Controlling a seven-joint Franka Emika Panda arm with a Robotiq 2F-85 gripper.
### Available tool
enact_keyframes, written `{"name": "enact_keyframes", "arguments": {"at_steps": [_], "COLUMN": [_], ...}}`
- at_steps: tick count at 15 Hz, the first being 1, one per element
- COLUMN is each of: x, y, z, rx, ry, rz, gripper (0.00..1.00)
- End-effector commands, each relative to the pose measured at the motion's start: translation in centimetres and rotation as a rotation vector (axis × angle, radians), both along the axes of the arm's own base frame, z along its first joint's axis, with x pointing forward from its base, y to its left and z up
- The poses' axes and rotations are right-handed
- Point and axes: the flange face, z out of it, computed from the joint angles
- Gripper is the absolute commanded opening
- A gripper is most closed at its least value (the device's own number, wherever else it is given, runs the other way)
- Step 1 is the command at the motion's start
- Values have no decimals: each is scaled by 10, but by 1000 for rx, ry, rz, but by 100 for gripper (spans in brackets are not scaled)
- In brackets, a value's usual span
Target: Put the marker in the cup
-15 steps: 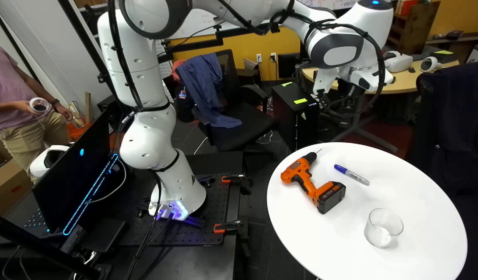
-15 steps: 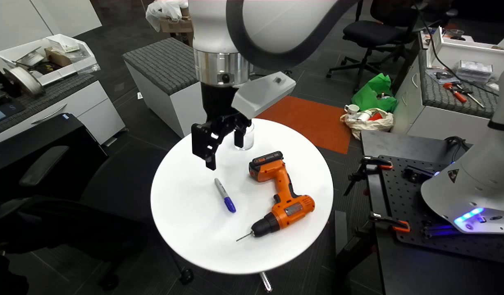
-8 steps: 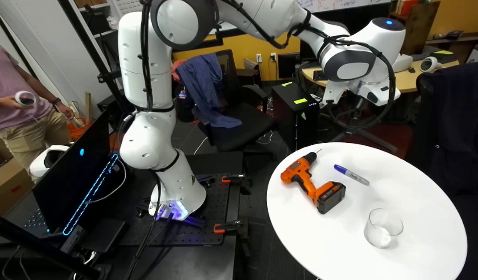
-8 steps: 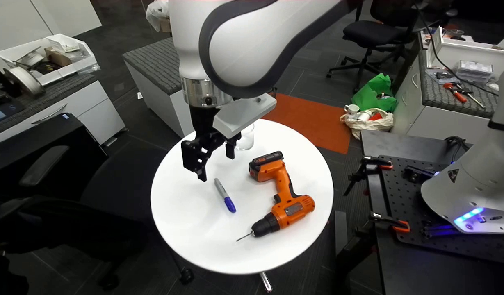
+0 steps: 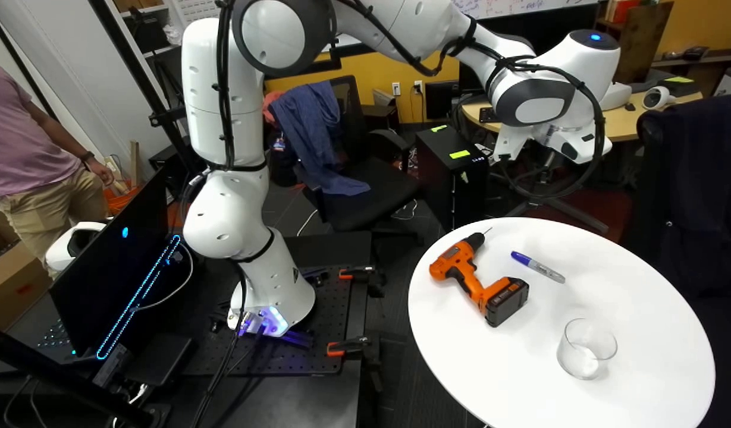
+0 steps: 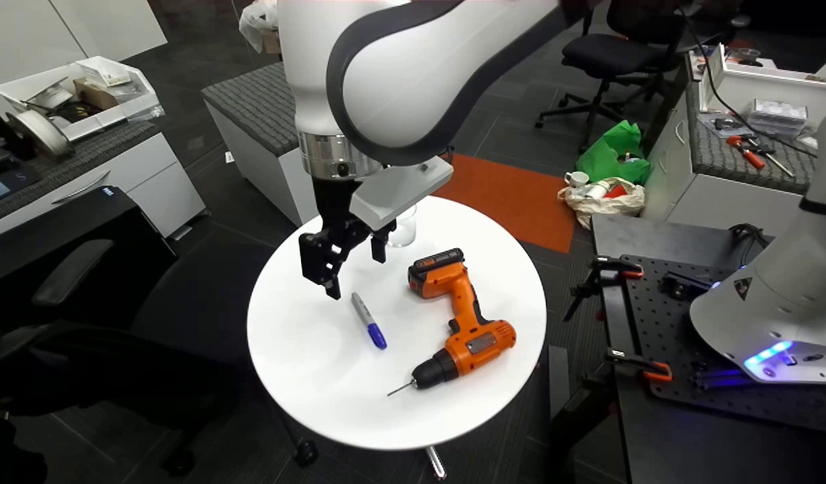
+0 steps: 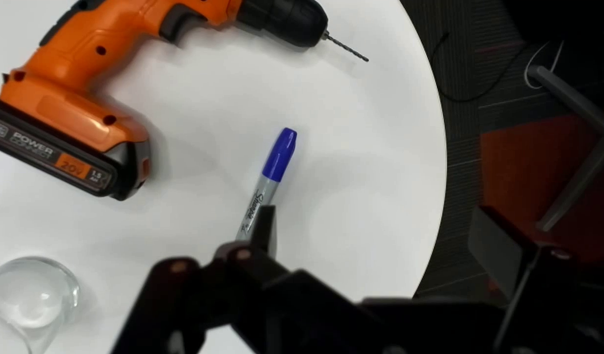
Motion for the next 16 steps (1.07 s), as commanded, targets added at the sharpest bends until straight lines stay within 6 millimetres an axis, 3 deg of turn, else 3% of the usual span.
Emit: {"name": "enact_keyframes", "arguments": {"at_steps": [1,6,12,16], "x": [9,29,56,59], "y": [-7,-17,-8,0], "z": [-11,-45,-91,-110], "rx": [0,-17,-55,-88], "ry": [12,32,30,56], "rz": [-12,-43,-88,-137], "gripper": [100,100,100,100]}}
